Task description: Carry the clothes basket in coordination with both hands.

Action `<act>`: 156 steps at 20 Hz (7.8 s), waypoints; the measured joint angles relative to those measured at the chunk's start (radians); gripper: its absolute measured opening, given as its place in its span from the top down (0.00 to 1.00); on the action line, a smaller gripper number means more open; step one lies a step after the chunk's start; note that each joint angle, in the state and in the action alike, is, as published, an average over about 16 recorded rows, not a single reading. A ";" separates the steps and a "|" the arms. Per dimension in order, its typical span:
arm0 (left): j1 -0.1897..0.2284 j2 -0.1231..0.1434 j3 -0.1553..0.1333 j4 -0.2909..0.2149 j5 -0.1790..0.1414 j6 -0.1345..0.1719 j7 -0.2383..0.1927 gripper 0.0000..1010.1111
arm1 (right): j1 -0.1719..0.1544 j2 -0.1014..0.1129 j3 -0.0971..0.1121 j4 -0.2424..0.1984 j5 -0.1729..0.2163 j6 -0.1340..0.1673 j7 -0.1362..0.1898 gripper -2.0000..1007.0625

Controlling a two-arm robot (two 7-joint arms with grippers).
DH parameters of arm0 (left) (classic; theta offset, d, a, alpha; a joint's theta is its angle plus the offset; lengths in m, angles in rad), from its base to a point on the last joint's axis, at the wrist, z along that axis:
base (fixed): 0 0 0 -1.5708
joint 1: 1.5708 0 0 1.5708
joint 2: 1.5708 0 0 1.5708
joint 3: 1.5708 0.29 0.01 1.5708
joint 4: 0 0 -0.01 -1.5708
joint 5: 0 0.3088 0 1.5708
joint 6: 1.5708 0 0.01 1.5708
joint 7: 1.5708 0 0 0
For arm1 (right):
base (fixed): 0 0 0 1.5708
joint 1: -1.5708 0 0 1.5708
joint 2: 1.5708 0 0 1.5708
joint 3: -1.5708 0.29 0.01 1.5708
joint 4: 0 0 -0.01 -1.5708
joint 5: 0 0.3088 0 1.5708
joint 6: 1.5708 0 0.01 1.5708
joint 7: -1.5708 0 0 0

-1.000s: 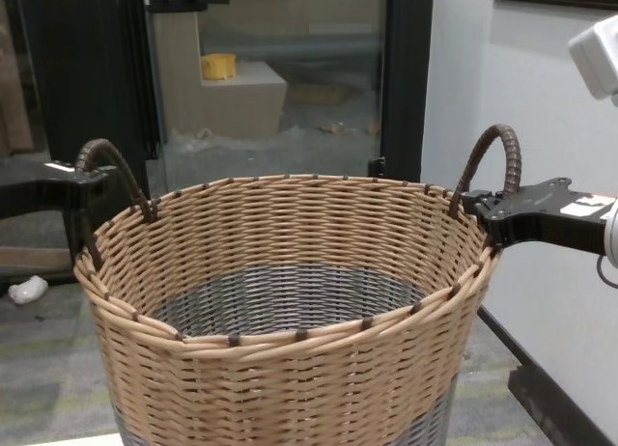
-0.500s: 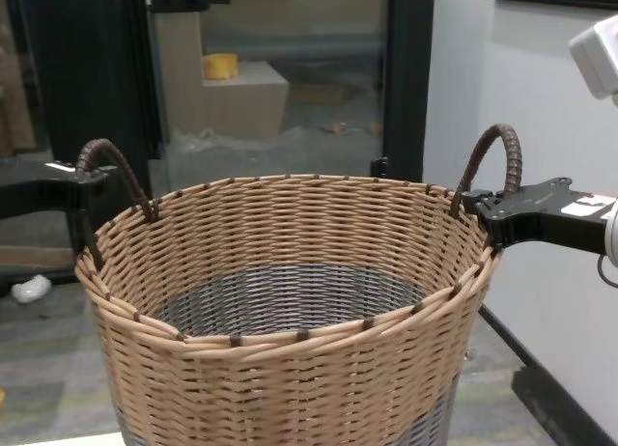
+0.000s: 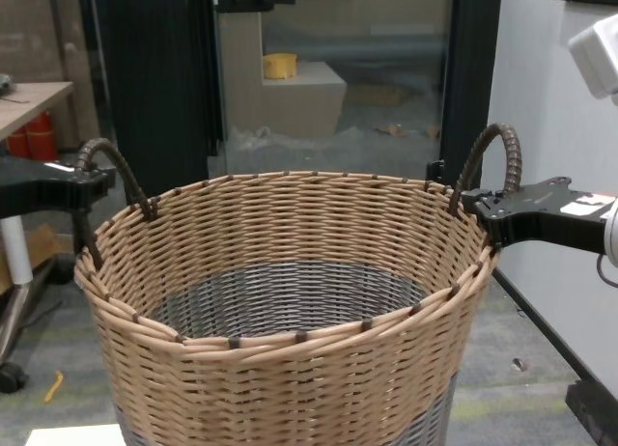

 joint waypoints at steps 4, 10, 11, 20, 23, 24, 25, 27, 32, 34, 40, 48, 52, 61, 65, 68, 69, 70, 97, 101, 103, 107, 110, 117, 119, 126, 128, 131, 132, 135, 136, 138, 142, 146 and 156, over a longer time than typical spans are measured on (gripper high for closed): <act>0.000 0.000 0.000 0.000 0.000 0.000 0.000 0.81 | 0.000 0.000 0.000 0.000 0.000 0.000 0.000 0.98; 0.000 0.000 0.000 0.000 0.000 0.000 0.000 0.81 | 0.000 0.000 0.000 0.000 0.000 0.000 0.000 0.98; 0.000 0.000 0.000 0.000 0.000 0.000 0.000 0.81 | 0.000 0.000 0.000 0.000 0.000 0.000 0.000 0.97; 0.000 0.000 0.000 0.000 0.000 0.000 0.000 0.74 | 0.000 0.000 0.000 0.000 0.000 0.000 0.000 0.87; 0.000 0.000 0.000 0.000 0.000 0.000 0.000 0.68 | 0.000 0.000 0.000 0.000 0.000 0.000 0.000 0.80; 0.000 0.000 0.000 0.000 0.000 0.000 0.000 0.66 | 0.000 0.000 0.000 0.000 0.000 0.000 0.000 0.77; 0.000 0.000 0.000 0.000 0.000 0.000 0.000 0.63 | 0.000 0.000 0.000 0.000 0.000 0.000 0.000 0.74; 0.000 0.000 0.000 0.000 0.000 0.000 0.000 0.57 | 0.000 0.000 0.000 0.000 0.000 0.000 0.000 0.68; 0.000 0.001 -0.001 0.000 0.001 0.000 0.000 0.41 | 0.000 0.000 0.000 0.000 0.000 0.000 0.001 0.51; 0.001 0.001 -0.002 -0.002 0.002 0.003 0.004 0.34 | -0.001 0.002 0.000 -0.002 0.000 0.000 0.002 0.45; 0.010 -0.006 -0.019 -0.023 -0.001 0.030 0.034 0.16 | -0.014 0.012 0.011 -0.020 0.001 0.003 -0.011 0.26; 0.030 -0.039 -0.060 -0.084 -0.003 0.079 0.103 0.03 | -0.039 0.028 0.047 -0.066 0.014 0.009 -0.029 0.07; 0.041 -0.058 -0.076 -0.121 0.004 0.096 0.132 0.01 | -0.050 0.033 0.066 -0.089 0.025 0.009 -0.033 0.02; 0.058 -0.070 -0.076 -0.198 0.094 0.058 0.190 0.01 | -0.071 0.041 0.105 -0.149 0.079 0.003 -0.019 0.00; 0.060 -0.067 -0.074 -0.227 0.144 0.019 0.207 0.01 | -0.088 0.039 0.137 -0.189 0.117 -0.013 -0.033 0.00; 0.057 -0.067 -0.077 -0.245 0.168 -0.012 0.213 0.01 | -0.101 0.032 0.167 -0.217 0.146 -0.031 -0.053 0.00; 0.055 -0.067 -0.078 -0.250 0.175 -0.022 0.214 0.01 | -0.106 0.029 0.177 -0.226 0.155 -0.036 -0.059 0.00; 0.054 -0.067 -0.079 -0.254 0.180 -0.031 0.214 0.01 | -0.110 0.026 0.186 -0.234 0.164 -0.042 -0.066 0.00; 0.042 -0.071 -0.088 -0.265 0.179 -0.057 0.210 0.01 | -0.126 0.009 0.225 -0.263 0.189 -0.082 -0.104 0.00; 0.043 -0.071 -0.088 -0.265 0.179 -0.057 0.210 0.01 | -0.126 0.010 0.224 -0.262 0.188 -0.081 -0.103 0.00; 0.043 -0.071 -0.088 -0.265 0.180 -0.057 0.210 0.01 | -0.126 0.010 0.224 -0.262 0.188 -0.081 -0.102 0.00; 0.043 -0.070 -0.087 -0.265 0.180 -0.056 0.211 0.01 | -0.126 0.010 0.223 -0.262 0.188 -0.081 -0.102 0.00; 0.043 -0.070 -0.087 -0.265 0.180 -0.056 0.211 0.01 | -0.125 0.010 0.223 -0.262 0.187 -0.080 -0.102 0.00; 0.043 -0.070 -0.087 -0.264 0.181 -0.056 0.211 0.01 | -0.125 0.011 0.223 -0.261 0.187 -0.080 -0.101 0.00; 0.043 -0.070 -0.087 -0.264 0.181 -0.056 0.211 0.01 | -0.125 0.011 0.222 -0.261 0.187 -0.080 -0.101 0.00; 0.043 -0.070 -0.087 -0.264 0.181 -0.056 0.211 0.01 | -0.125 0.011 0.222 -0.261 0.187 -0.080 -0.101 0.00; 0.043 -0.070 -0.087 -0.264 0.181 -0.056 0.211 0.01 | -0.125 0.011 0.222 -0.261 0.187 -0.080 -0.101 0.00; 0.043 -0.070 -0.087 -0.264 0.181 -0.056 0.211 0.01 | -0.125 0.011 0.222 -0.261 0.187 -0.080 -0.101 0.00; 0.043 -0.070 -0.087 -0.264 0.181 -0.056 0.211 0.01 | -0.125 0.011 0.222 -0.261 0.187 -0.080 -0.101 0.00; 0.043 -0.070 -0.087 -0.264 0.181 -0.056 0.211 0.01 | -0.125 0.011 0.222 -0.261 0.187 -0.080 -0.101 0.00; 0.043 -0.070 -0.087 -0.264 0.181 -0.056 0.211 0.01 | -0.125 0.011 0.222 -0.261 0.187 -0.080 -0.101 0.00; 0.043 -0.070 -0.087 -0.264 0.181 -0.056 0.211 0.01 | -0.125 0.011 0.222 -0.261 0.187 -0.080 -0.101 0.00; 0.043 -0.070 -0.087 -0.264 0.181 -0.056 0.211 0.01 | -0.125 0.011 0.222 -0.261 0.187 -0.080 -0.101 0.00; 0.043 -0.070 -0.087 -0.264 0.181 -0.056 0.211 0.01 | -0.125 0.011 0.222 -0.261 0.187 -0.080 -0.101 0.00; 0.043 -0.070 -0.087 -0.264 0.181 -0.056 0.211 0.01 | -0.125 0.011 0.222 -0.261 0.187 -0.080 -0.101 0.00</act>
